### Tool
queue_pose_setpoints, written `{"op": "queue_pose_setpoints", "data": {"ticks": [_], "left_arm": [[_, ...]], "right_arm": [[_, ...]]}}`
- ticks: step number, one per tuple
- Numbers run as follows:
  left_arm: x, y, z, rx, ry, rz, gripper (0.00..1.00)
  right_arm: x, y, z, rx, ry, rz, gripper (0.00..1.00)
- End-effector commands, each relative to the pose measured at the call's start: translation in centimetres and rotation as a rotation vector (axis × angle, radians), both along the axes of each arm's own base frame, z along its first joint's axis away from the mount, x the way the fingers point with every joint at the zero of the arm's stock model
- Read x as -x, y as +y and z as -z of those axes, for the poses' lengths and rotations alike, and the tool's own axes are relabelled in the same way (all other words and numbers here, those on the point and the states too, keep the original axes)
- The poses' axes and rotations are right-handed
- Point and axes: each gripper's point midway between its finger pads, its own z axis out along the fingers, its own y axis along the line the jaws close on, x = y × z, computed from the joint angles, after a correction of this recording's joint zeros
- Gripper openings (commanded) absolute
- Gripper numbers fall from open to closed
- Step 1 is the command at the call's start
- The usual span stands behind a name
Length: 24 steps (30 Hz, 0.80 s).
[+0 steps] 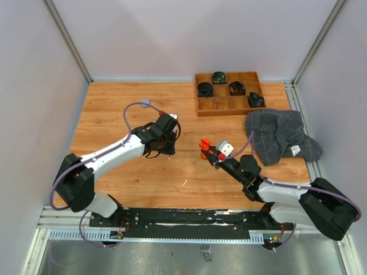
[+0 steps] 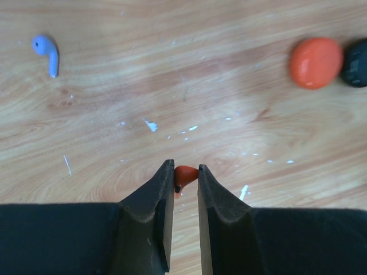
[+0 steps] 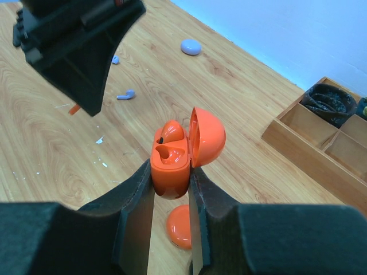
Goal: Insert the wireless bluetooth earbuds into the charging case
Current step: Pick up the earbud from the center of the board, then place the earbud in the charging case.
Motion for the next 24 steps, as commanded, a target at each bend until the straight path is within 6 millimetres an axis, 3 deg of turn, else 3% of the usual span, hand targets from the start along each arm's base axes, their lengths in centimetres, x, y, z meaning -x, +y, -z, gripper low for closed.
{"op": "queue_pose_setpoints", "data": {"ticks": [1, 6, 12, 24], "left_arm": [[-0.9, -1.7, -4.2, 0.126, -0.145, 0.031, 0.09], [-1.2, -3.2, -8.6, 0.257, -0.285, 0.055, 0.09], [0.1, -5.4, -13.4, 0.47, -0.432, 0.118, 0.08], [2.7, -8.6, -18.2, 0.692, -0.621, 0.249, 0.04]], "right_arm": [[0.6, 1.1, -1.6, -0.045, -0.022, -0.042, 0.01], [0.6, 1.6, -1.9, -0.054, -0.019, -0.061, 0.01], [0.6, 2.3, -2.2, -0.072, 0.0, -0.085, 0.01], [0.9, 3.6, -3.5, -0.114, 0.01, -0.143, 0.01]]}}
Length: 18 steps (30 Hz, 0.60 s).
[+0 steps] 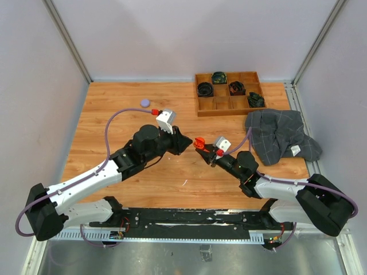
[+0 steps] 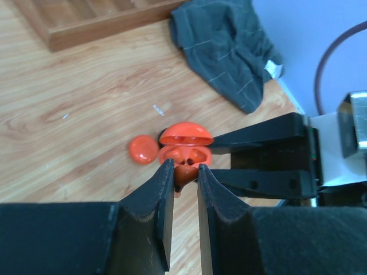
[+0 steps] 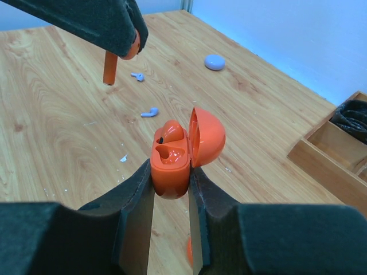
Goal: Insert the wireless bluetooth earbuds into the charging case
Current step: Place the earbud in the charging case.
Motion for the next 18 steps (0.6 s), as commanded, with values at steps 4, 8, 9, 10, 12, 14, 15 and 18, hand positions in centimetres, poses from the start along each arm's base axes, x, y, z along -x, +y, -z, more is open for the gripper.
{"op": "queue_pose_setpoints", "data": {"ticks": [4, 8, 9, 10, 12, 14, 15, 18], "left_arm": [[0.5, -2.4, -3.4, 0.122, -0.142, 0.066, 0.04], [0.5, -3.2, -3.3, 0.108, -0.179, 0.084, 0.04], [0.4, -3.4, -3.3, 0.106, -0.187, 0.088, 0.04], [0.4, -3.6, -3.3, 0.105, -0.193, 0.092, 0.04], [0.4, -3.9, -3.0, 0.095, -0.194, 0.099, 0.04], [0.4, -4.1, -2.7, 0.091, -0.194, 0.104, 0.04], [0.5, -4.2, -2.5, 0.088, -0.192, 0.107, 0.04], [0.5, -4.3, -1.9, 0.079, -0.184, 0.11, 0.04]], "right_arm": [[0.8, 1.6, -3.0, -0.088, -0.028, -0.069, 0.01], [1.1, 1.8, -3.5, -0.109, -0.026, -0.085, 0.01], [1.1, 1.8, -3.6, -0.111, -0.026, -0.086, 0.01], [1.1, 1.8, -3.6, -0.112, -0.027, -0.086, 0.01], [1.2, 1.7, -3.8, -0.118, -0.031, -0.085, 0.01], [1.3, 1.6, -4.1, -0.125, -0.035, -0.086, 0.01], [1.3, 1.6, -4.2, -0.129, -0.038, -0.086, 0.01], [1.4, 1.5, -4.6, -0.136, -0.045, -0.086, 0.01]]}}
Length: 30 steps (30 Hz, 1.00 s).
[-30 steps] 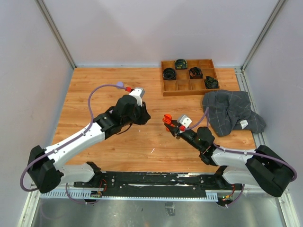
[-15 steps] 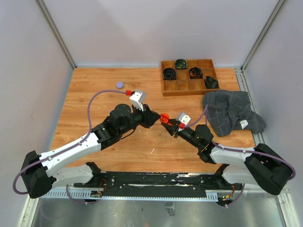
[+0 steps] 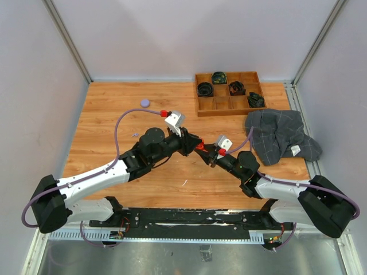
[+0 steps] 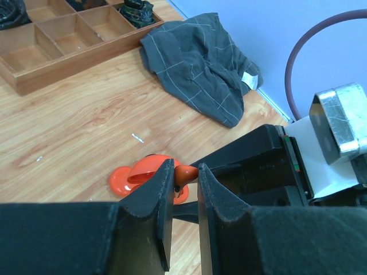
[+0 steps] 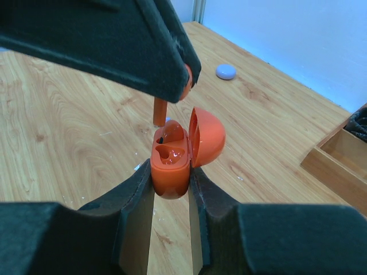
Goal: Insert the wireless bluetooth earbuds into the charging case
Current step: Place the earbud in the charging case.
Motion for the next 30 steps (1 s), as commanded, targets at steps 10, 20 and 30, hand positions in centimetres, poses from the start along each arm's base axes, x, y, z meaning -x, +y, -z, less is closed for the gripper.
{"op": "queue_pose_setpoints", "data": {"ticks": [10, 20, 30], "left_arm": [[0.4, -0.6, 1.7, -0.029, -0.021, 0.026, 0.06], [0.6, -0.4, 2.3, -0.04, -0.015, 0.028, 0.18], [0.8, 0.8, 0.0, -0.039, -0.01, -0.003, 0.61]], "right_arm": [[0.9, 0.7, -4.3, -0.097, -0.077, -0.041, 0.01], [1.2, 0.8, -4.8, -0.102, -0.087, -0.057, 0.01], [1.4, 1.0, -4.4, -0.09, -0.083, -0.071, 0.01]]}}
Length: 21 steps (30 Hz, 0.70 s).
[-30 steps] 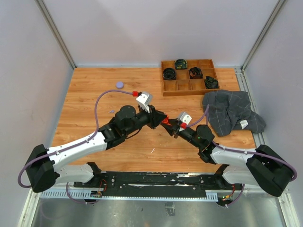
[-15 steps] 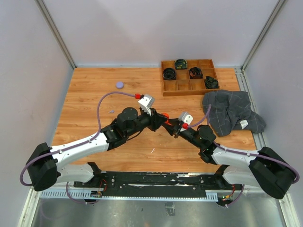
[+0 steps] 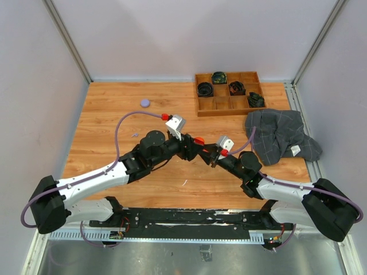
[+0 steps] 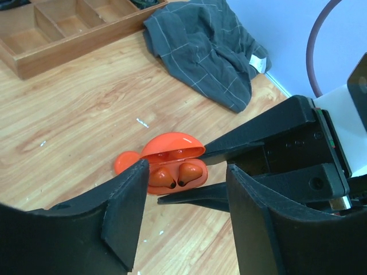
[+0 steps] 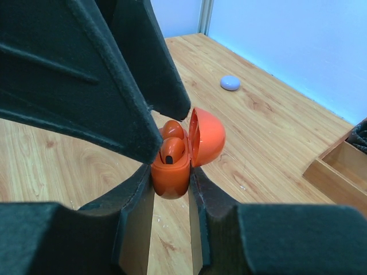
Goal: Insert the wireless bluetooth earbuds into the charging case
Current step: Place the earbud in the charging case, then close the charging case.
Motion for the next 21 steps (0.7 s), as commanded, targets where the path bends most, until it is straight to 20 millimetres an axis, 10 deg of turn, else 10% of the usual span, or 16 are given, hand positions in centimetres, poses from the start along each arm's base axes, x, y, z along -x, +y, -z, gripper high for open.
{"op": "queue_pose_setpoints", "data": {"ticks": [1, 21], "left_arm": [[0.2, 0.8, -2.0, 0.005, -0.01, -0.024, 0.63], [0.7, 3.8, -2.8, 0.144, 0.19, 0.259, 0.82]], "right_arm": [[0.7, 0.9, -3.0, -0.061, -0.06, -0.042, 0.01], [2.8, 2.9, -4.1, -0.075, -0.002, -0.296, 0.01]]}}
